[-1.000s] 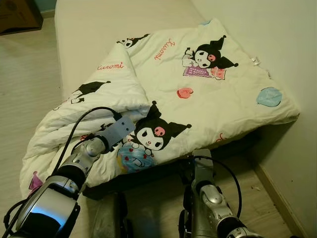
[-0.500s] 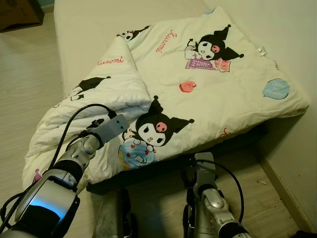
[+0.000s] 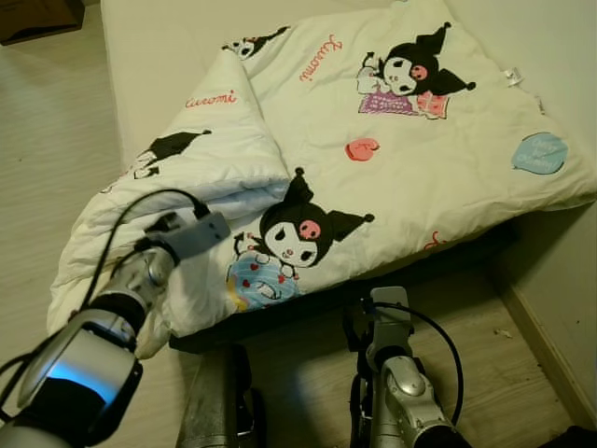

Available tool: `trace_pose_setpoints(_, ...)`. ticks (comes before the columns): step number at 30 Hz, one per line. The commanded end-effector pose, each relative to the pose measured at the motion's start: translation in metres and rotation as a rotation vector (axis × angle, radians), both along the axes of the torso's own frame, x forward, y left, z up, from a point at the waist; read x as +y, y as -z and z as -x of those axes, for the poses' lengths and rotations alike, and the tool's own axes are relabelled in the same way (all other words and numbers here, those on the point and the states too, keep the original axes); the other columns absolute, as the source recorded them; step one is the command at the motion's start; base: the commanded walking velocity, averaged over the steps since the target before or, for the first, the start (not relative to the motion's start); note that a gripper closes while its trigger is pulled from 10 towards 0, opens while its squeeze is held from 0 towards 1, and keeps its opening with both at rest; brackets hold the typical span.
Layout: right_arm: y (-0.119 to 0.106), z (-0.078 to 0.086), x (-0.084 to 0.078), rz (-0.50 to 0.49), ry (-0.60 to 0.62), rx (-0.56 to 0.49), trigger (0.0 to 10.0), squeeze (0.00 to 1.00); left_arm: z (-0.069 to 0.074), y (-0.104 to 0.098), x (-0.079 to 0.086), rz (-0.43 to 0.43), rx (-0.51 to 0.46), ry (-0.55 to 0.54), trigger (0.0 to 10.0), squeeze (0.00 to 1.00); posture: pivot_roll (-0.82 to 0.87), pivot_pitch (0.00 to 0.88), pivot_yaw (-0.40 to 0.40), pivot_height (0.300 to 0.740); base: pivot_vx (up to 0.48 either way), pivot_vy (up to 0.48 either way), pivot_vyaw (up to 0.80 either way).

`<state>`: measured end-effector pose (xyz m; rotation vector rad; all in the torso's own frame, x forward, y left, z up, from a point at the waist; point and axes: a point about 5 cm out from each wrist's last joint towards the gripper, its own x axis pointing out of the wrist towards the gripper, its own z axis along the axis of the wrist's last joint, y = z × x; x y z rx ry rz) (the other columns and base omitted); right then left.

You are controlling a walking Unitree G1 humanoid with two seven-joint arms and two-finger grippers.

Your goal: Clean up the room

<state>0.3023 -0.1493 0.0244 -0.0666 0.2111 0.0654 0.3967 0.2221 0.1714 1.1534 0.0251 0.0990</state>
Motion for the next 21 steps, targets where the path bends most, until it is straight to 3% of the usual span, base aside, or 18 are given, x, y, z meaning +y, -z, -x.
trace_pose_setpoints(1,0.02,0.017,0.001,-0.001,-0.001,0.082,10.0,0.0,0.005,-0.004,0.026,0.007,-0.031,-0.111,10.0,0.0,-0.06,0.489,0.109,0.609,0.0,0.0,0.0)
trace_pose_setpoints(3,0.02,0.017,0.002,-0.001,-0.002,0.081,10.0,0.0,0.005,-0.014,0.035,0.026,-0.083,-0.16,10.0,0.0,-0.06,0.489,0.109,0.609,0.0,0.0,0.0)
trace_pose_setpoints(5,0.019,0.017,0.003,0.002,-0.009,0.078,10.0,0.0,0.008,-0.039,0.062,0.008,-0.189,-0.264,10.0,0.0,-0.06,0.487,0.107,0.609,0.0,0.0,0.0)
trace_pose_setpoints(6,0.019,0.017,0.003,0.002,-0.009,0.078,10.0,0.0,0.008,-0.039,0.062,0.008,-0.189,-0.264,10.0,0.0,-0.06,0.487,0.107,0.609,0.0,0.0,0.0)
trace_pose_setpoints(7,0.019,0.017,0.003,0.003,-0.011,0.077,10.0,0.0,0.012,-0.051,0.077,-0.029,-0.234,-0.319,10.0,0.0,-0.06,0.477,0.106,0.609,0.0,0.0,0.0)
trace_pose_setpoints(8,0.019,0.017,0.003,0.003,-0.011,0.077,10.0,0.0,0.012,-0.051,0.077,-0.029,-0.234,-0.319,10.0,0.0,-0.06,0.477,0.106,0.609,0.0,0.0,0.0)
trace_pose_setpoints(11,0.018,0.016,0.003,0.004,-0.015,0.076,10.0,0.0,0.025,-0.084,0.111,-0.109,-0.368,-0.444,10.0,0.0,-0.06,0.465,0.097,0.609,0.0,0.0,0.0)
trace_pose_setpoints(15,0.017,0.015,0.004,0.006,-0.031,0.074,10.0,0.0,0.029,-0.107,0.118,-0.082,-0.487,-0.479,10.0,0.0,-0.06,0.457,0.079,0.609,0.0,0.0,0.0)
trace_pose_setpoints(21,0.016,0.012,0.01,0.024,-0.083,0.078,10.0,0.0,0.035,-0.115,0.13,-0.006,-0.513,-0.539,10.0,0.0,-0.07,0.444,0.067,0.609,0.0,0.0,0.0)
